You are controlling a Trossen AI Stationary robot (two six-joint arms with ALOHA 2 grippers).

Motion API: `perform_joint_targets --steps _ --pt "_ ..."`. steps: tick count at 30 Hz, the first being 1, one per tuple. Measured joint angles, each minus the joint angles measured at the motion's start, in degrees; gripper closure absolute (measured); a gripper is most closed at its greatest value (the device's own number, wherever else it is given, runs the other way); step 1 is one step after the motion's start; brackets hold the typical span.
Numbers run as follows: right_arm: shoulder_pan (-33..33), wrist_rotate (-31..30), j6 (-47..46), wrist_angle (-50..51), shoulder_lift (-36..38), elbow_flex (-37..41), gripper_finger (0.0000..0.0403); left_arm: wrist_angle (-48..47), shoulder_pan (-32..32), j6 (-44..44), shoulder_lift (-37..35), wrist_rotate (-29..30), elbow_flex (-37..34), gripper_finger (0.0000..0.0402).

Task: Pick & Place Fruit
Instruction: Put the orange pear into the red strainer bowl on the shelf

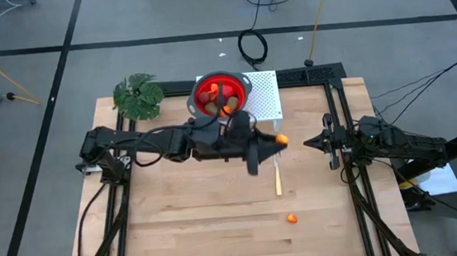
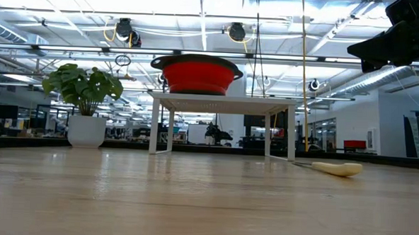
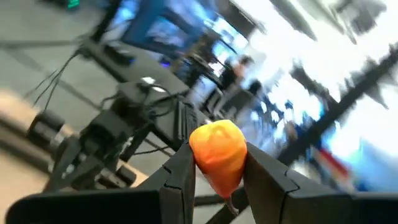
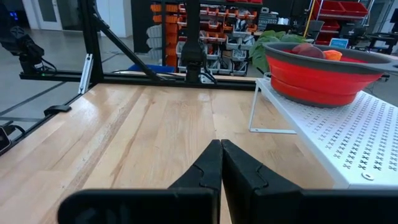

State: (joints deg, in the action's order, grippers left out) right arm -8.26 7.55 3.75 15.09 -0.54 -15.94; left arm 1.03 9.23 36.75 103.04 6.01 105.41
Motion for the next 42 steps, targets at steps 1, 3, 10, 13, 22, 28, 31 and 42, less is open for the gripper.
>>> perform_joint_targets --steps 1,3,10,13,22,28,31,42 --pt "0.0 0.0 0.0 0.0 0.0 0.0 0.0403 -0.1 0.0 3.6 0.0 1.9 0.0 0.0298" --pt "0.0 0.0 0.0 0.0 0.0 0.0 0.0403 0.0 0.0 10.3 0.0 5.3 0.0 0.0298" --pt "0.0 0.0 0.0 0.0 0.0 0.0 0.0403 0.0 -0.7 29.4 0.0 9.5 0.0 0.0298" --pt "0.0 0.0 0.0 0.0 0.0 0.0 0.0403 -1.4 -1.3 36.0 0.0 9.1 0.0 0.0298" --pt "0.0 0.0 0.0 0.0 0.0 0.0 0.0403 -2.9 -2.4 43.2 0.0 6.6 0.0 0.0298" --pt "0.0 0.0 0.0 0.1 0.0 0.0 0.0403 -4.4 -2.7 35.4 0.0 6.5 0.0 0.0298" --pt "0.0 0.0 0.0 0.1 0.0 0.0 0.0403 -8.9 -3.5 28.5 0.0 6.6 0.0 0.0298" --pt "0.0 0.0 0.1 0.2 0.0 0.0 0.0403 -25.2 -8.4 10.6 0.0 10.6 0.0 0.0298"
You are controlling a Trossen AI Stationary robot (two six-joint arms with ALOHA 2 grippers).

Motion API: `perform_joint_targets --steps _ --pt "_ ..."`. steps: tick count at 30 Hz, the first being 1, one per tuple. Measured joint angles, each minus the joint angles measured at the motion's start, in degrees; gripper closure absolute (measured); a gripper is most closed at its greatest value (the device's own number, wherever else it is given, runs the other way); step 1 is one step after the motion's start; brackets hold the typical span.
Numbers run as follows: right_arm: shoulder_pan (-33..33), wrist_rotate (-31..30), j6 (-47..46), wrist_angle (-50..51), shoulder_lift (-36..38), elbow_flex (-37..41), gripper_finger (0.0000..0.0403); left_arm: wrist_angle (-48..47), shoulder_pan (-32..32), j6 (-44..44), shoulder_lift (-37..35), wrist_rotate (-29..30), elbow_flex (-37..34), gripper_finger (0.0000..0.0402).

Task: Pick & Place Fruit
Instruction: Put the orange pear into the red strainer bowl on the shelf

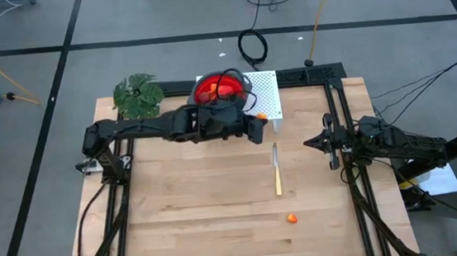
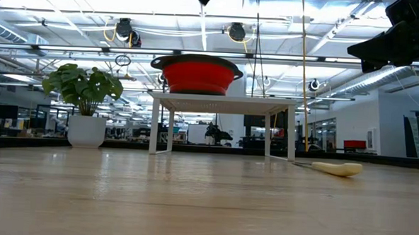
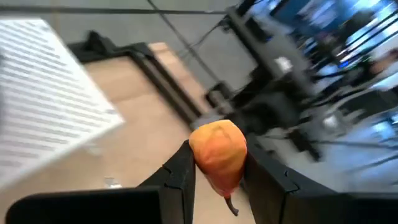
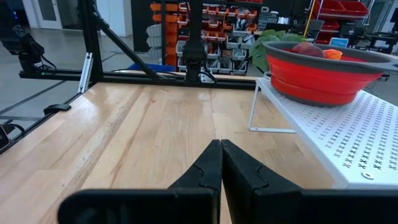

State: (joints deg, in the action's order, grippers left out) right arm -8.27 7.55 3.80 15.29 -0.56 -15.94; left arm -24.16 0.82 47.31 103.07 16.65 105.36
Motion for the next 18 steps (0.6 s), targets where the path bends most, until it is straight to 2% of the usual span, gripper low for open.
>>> perform_joint_targets --steps 8,18 --pt "0.0 -0.4 0.5 0.0 0.0 0.0 0.0403 -5.8 -6.2 -13.6 0.0 0.0 0.0 0.0298" --pt "0.0 -0.5 0.5 0.0 0.0 0.0 0.0403 -8.4 -14.1 -31.5 0.0 0.1 0.0 0.0298"
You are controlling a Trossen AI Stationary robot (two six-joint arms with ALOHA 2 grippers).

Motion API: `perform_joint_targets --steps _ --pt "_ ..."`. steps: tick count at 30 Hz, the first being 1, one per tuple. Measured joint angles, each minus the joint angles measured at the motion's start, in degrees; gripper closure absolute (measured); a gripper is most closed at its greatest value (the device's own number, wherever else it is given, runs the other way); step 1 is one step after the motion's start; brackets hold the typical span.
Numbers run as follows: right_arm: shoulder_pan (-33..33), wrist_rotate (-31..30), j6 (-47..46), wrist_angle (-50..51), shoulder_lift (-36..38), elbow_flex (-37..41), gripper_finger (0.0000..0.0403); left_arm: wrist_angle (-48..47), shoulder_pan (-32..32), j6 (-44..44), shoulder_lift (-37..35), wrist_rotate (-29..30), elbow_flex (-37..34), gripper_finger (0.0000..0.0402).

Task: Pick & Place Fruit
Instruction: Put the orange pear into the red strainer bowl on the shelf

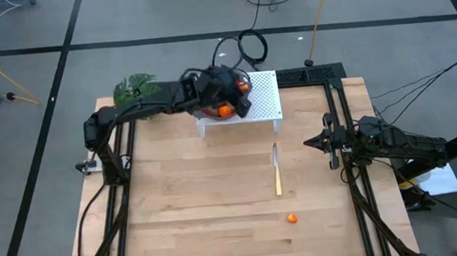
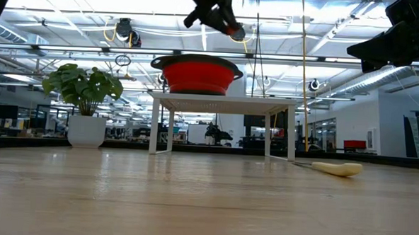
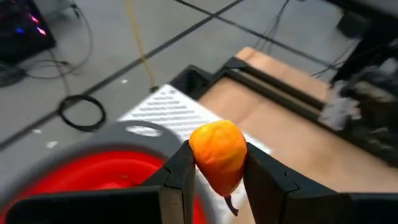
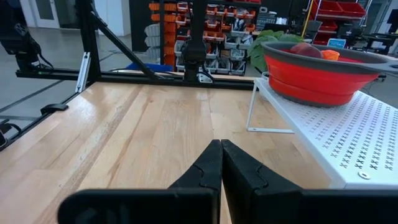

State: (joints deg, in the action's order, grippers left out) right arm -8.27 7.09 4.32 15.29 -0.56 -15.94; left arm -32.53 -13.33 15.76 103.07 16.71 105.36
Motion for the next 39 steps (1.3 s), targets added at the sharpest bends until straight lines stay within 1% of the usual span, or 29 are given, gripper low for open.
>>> perform_joint_targets --steps 9,15,22,28,32,35,39 --pt "0.0 0.0 -0.2 0.0 0.0 0.0 0.0403 -5.0 -7.3 -8.2 0.0 0.0 0.0 0.0298" --pt "0.0 0.0 -0.2 0.0 0.0 0.0 0.0403 -7.8 -10.7 -14.6 0.0 -0.4 0.0 0.0298" --pt "0.0 0.0 -0.2 0.0 0.0 0.0 0.0403 -9.1 -13.0 -27.8 0.0 -5.7 0.0 0.0298" --pt "0.0 0.0 -0.2 0.0 0.0 0.0 0.0403 -11.0 -14.6 -34.4 0.0 -12.1 0.0 0.0298" --pt "0.0 0.0 -0.2 0.0 0.0 0.0 0.0403 -12.0 -15.2 -35.2 0.2 -12.5 0.0 0.0298" --pt "0.0 0.0 -0.2 0.0 0.0 0.0 0.0403 -12.6 -15.3 -34.9 0.9 -14.1 0.0 0.0298" --pt "0.0 -1.5 -0.2 0.0 0.0 0.0 0.0403 -12.5 -14.9 -35.3 2.8 -13.0 0.0 0.0298"
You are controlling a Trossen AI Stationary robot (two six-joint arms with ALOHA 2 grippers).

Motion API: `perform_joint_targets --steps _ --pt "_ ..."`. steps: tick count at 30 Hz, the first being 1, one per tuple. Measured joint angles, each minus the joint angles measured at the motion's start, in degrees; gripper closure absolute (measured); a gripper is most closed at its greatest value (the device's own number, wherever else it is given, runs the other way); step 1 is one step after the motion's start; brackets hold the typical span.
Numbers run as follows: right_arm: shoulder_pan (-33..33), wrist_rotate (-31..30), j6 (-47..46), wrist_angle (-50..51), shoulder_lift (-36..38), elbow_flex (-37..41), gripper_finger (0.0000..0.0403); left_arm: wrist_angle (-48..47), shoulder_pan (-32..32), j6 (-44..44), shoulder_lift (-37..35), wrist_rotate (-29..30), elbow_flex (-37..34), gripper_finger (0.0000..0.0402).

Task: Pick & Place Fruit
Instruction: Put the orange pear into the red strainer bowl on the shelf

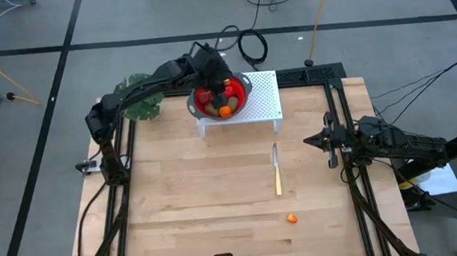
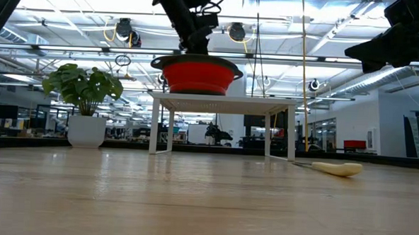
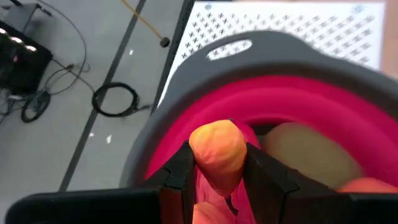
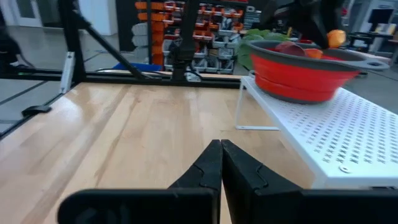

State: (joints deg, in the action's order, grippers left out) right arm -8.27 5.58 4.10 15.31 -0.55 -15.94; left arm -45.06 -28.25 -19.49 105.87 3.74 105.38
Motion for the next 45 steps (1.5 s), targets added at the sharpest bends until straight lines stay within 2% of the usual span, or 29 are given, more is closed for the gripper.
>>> perform_joint_targets --steps 6,16,25,35,42,45 --pt "0.0 -4.2 -0.4 0.0 0.0 0.0 0.0403 0.4 -0.4 -1.4 1.7 2.5 0.0 0.0298" --pt "0.0 -4.1 -0.4 0.0 0.0 0.0 0.0403 0.5 -0.5 -9.1 3.5 2.1 0.0 0.0298" --pt "0.0 -4.2 -0.4 0.0 0.0 0.0 0.0403 1.4 -0.5 -9.3 4.3 2.3 0.0 0.0295" --pt "0.0 -4.2 -0.4 0.0 0.0 0.0 0.0403 2.0 -0.6 -9.3 4.3 2.4 0.0 0.0232" --pt "0.0 -4.2 -0.4 0.0 0.0 0.0 0.0403 2.9 -0.1 -11.5 3.2 10.0 0.0 0.0203" --pt "0.0 -4.1 -0.4 0.0 0.0 0.0 0.0403 3.8 0.6 -11.5 1.5 11.4 0.0 0.0199"
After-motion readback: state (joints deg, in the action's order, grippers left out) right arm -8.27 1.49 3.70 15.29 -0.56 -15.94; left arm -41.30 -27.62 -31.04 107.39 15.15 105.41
